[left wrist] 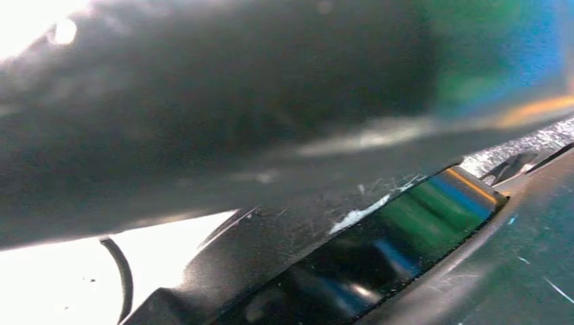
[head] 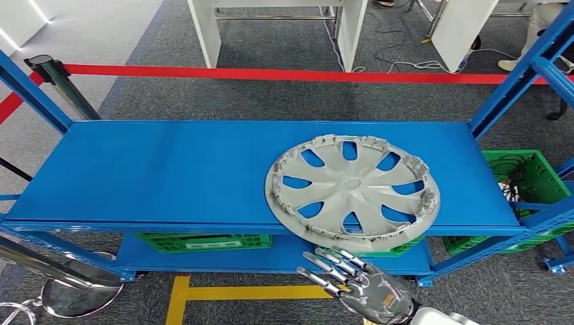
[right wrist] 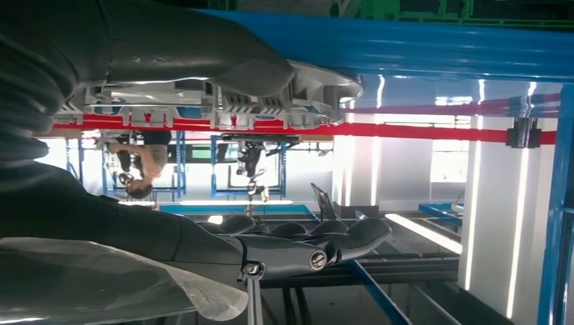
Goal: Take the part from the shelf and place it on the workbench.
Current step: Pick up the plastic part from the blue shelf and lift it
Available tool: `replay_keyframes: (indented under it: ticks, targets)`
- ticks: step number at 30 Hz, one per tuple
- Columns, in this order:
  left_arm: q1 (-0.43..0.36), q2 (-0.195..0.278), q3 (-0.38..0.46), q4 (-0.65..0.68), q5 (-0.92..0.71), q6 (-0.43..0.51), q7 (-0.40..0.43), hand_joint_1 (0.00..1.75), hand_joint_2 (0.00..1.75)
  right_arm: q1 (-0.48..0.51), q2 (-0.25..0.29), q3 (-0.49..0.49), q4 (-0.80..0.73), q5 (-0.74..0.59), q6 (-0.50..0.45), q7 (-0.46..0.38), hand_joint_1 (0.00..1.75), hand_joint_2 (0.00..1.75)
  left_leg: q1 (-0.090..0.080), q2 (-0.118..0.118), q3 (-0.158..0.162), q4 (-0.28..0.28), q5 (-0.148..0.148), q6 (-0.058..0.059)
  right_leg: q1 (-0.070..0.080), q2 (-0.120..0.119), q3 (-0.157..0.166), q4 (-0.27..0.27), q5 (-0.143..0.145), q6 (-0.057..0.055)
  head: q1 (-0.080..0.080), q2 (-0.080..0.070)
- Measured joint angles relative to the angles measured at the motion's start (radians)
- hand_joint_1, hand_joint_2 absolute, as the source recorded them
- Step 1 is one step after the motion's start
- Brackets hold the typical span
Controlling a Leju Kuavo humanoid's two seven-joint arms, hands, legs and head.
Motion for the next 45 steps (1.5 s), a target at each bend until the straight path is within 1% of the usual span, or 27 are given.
replay_keyframes:
  ticks: [24,28,33,40,45]
  targets:
    - [0.000,0.004,0.001,0.002,0.003,-0.002,0.011,0.00,0.00,0.000,0.001,-0.001,0.000,0.008,-0.003,0.005,0.00,1.75,0.000,0.000,0.000,0.000,0.000,0.000,0.000,0.000,0.000,0.000,0.000,0.000,0.000,0.000]
    - [0.000,0.004,0.001,0.002,0.008,-0.004,0.015,0.00,0.00,0.000,0.002,-0.001,0.000,0.024,-0.004,0.020,0.00,1.75,0.000,0.000,0.000,0.000,0.000,0.000,0.000,0.000,0.000,0.000,0.000,0.000,0.000,0.000]
    - [0.001,0.004,0.001,0.002,0.013,-0.010,0.017,0.00,0.00,0.000,0.028,0.007,0.023,0.062,0.004,0.042,0.00,1.75,0.000,-0.001,-0.001,0.000,0.000,0.000,0.000,-0.001,0.000,0.001,0.000,0.000,-0.001,0.000]
    - [0.000,0.004,-0.026,0.003,0.050,-0.008,0.013,0.00,0.00,-0.009,0.061,0.020,0.083,0.061,0.004,0.050,0.00,1.75,0.001,-0.001,-0.001,0.000,0.000,0.000,0.001,-0.001,0.000,0.001,0.000,0.000,-0.003,0.000]
    - [0.001,0.004,-0.034,0.003,0.050,-0.008,0.013,0.00,0.00,-0.015,0.072,0.026,0.097,0.058,0.003,0.050,0.00,1.75,0.000,-0.001,-0.001,0.000,0.000,0.000,0.000,-0.001,0.000,0.001,0.000,0.000,-0.003,0.000]
